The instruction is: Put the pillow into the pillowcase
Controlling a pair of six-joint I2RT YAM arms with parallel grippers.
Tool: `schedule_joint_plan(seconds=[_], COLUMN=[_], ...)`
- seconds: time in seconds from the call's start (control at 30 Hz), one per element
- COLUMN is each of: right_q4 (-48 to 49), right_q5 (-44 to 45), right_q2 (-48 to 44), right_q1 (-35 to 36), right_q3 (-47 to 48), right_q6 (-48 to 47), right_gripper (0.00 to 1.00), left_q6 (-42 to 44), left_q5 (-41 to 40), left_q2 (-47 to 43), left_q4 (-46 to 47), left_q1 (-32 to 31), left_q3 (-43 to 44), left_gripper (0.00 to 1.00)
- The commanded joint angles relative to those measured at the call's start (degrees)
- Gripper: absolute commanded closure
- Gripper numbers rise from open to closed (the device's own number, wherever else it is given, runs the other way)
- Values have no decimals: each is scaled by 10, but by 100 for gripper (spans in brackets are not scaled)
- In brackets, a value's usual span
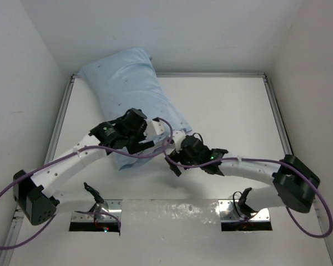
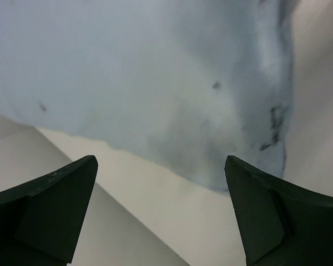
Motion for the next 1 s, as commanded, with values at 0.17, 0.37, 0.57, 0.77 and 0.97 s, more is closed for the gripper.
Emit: schedule_joint_plan(seconds=[0.17,0.37,0.57,0.77,0.97], right_q4=[-44,-22,83,132,162], right_q5=[129,205,197,171,162], right_q2=[-152,-236,-261,-245,-261], right_q1=[-101,-124,-123,-121,-121], right_q3=[-131,-188,-240,-254,-273], right_q6=[126,137,112,93,99], right_gripper=[1,1,1,1,1], left_q6=[-62,-84,-76,-71,-49], left_q5=[13,-35,-144,-186,-240], left_q2=[97,193,252,278,302], left_q4=[86,162,236,306,396], left_q1=[-105,-116,-135,-135,-133], left_q3=[20,13,-10,-61,-122], left_gripper=[0,0,0,0,13])
